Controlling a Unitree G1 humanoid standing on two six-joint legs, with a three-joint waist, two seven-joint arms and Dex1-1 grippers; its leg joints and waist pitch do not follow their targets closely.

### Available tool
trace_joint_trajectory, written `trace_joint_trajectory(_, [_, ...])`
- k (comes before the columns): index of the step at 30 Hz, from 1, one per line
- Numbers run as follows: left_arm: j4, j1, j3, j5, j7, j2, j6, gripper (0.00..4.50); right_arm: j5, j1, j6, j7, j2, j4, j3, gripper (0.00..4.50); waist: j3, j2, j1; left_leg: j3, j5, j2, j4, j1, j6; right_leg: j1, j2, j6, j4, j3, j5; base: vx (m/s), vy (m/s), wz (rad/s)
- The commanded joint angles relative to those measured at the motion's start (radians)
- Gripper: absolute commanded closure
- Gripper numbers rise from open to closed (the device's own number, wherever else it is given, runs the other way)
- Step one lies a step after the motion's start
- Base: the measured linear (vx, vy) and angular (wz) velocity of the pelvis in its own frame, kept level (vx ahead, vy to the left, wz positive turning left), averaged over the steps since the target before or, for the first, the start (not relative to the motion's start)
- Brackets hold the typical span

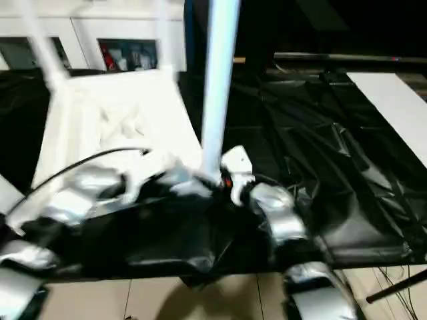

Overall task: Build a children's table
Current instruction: Rotate leg to tighten

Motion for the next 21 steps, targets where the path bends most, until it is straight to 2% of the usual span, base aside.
trace_joint_trajectory(1, [0.071, 0.006, 0.026, 0.001, 0.152, -0.055, 0.042, 4.50, -0.007, -0.011, 0.050, -0.152, 0.033, 0.083, -0.031, 1.81, -0.058, -0.006, 0.002, 0.020, -0.145, -0.004, -0.069, 0.007, 0.017, 0.041, -0.046, -0.270, -0.078, 0.021, -0.035, 0.000, 0.000, 0.00])
trace_joint_trajectory(3, [0.089, -0.006, 0.032, 0.006, 0.205, -0.078, 0.054, 4.50, -0.016, -0.025, 0.054, -0.189, 0.050, 0.099, -0.029, 1.81, -0.062, -0.006, 0.007, 0.020, -0.135, -0.005, -0.068, 0.006, 0.023, 0.043, -0.047, -0.261, -0.077, 0.021, -0.022, 0.000, 0.000, 0.00])
trace_joint_trajectory(5, [0.114, -0.020, 0.040, 0.010, 0.258, -0.101, 0.062, 4.50, -0.023, -0.042, 0.049, -0.205, 0.074, 0.111, -0.032, 1.81, -0.062, -0.011, 0.007, 0.020, -0.125, -0.008, -0.068, 0.001, 0.036, 0.045, -0.045, -0.253, -0.076, 0.020, -0.003, 0.000, 0.000, 0.00])
trace_joint_trajectory(6, [0.116, -0.021, 0.041, 0.011, 0.263, -0.103, 0.064, 4.50, -0.023, -0.043, 0.048, -0.206, 0.076, 0.112, -0.034, 1.81, -0.065, -0.009, 0.010, 0.020, -0.119, -0.008, -0.066, 0.002, 0.045, 0.045, -0.048, -0.249, -0.076, 0.020, 0.003, 0.000, 0.000, 0.00])
trace_joint_trajectory(8, [0.127, -0.024, 0.034, 0.020, 0.265, -0.103, 0.060, 4.50, -0.016, -0.049, 0.035, -0.157, 0.084, 0.114, -0.033, 1.81, -0.065, -0.009, 0.010, 0.019, -0.111, -0.008, -0.066, -0.003, 0.059, 0.046, -0.048, -0.247, -0.076, 0.019, 0.018, 0.000, 0.000, 0.00])
trace_joint_trajectory(10, [0.125, -0.018, 0.025, 0.021, 0.233, -0.092, 0.053, 4.50, 0.031, -0.049, -0.003, -0.046, 0.086, 0.093, -0.049, 1.81, -0.065, -0.012, 0.012, 0.020, -0.127, -0.007, -0.066, -0.001, 0.069, 0.045, -0.050, -0.249, -0.078, 0.019, 0.007, 0.000, 0.000, 0.00])
trace_joint_trajectory(11, [0.126, -0.017, 0.024, 0.021, 0.228, -0.090, 0.052, 4.50, 0.040, -0.051, -0.010, -0.031, 0.086, 0.091, -0.053, 1.46, -0.065, -0.010, 0.012, 0.020, -0.136, -0.006, -0.067, 0.000, 0.076, 0.044, -0.050, -0.252, -0.079, 0.018, 0.000, 0.000, 0.000, 0.00])
trace_joint_trajectory(12, [0.120, -0.013, 0.020, 0.022, 0.210, -0.083, 0.045, 4.50, 0.046, -0.050, -0.016, -0.005, 0.079, 0.080, -0.051, 1.25, -0.065, -0.011, 0.012, 0.021, -0.135, -0.006, -0.066, 0.000, 0.080, 0.043, -0.050, -0.255, -0.079, 0.018, 0.004, 0.000, 0.000, 0.00])
trace_joint_trajectory(15, [0.085, 0.004, -0.020, 0.040, 0.132, -0.040, 0.002, 4.50, 0.071, -0.047, -0.009, 0.108, 0.037, 0.030, -0.045, 1.02, -0.063, -0.018, 0.006, 0.018, -0.126, -0.008, -0.070, -0.015, 0.101, 0.052, -0.052, -0.242, -0.078, 0.012, -0.018, 0.000, 0.000, 0.00])
trace_joint_trajectory(18, [0.058, 0.015, -0.021, 0.025, 0.090, -0.023, 0.016, 4.50, 0.084, -0.040, 0.016, 0.195, 0.002, -0.004, -0.035, 0.75, -0.062, -0.018, 0.002, 0.020, -0.139, -0.004, -0.069, -0.007, 0.106, 0.044, -0.053, -0.246, -0.083, 0.012, -0.044, 0.000, 0.000, 0.00])
trace_joint_trajectory(21, [-0.009, 0.039, -0.038, 0.004, -0.024, 0.027, 0.007, 4.50, 0.065, -0.004, 0.035, 0.387, -0.101, -0.075, 0.025, 0.67, -0.063, -0.017, 0.010, 0.021, -0.118, -0.001, -0.068, -0.006, 0.112, 0.044, -0.054, -0.258, -0.081, 0.012, -0.026, 0.000, 0.000, 0.00])
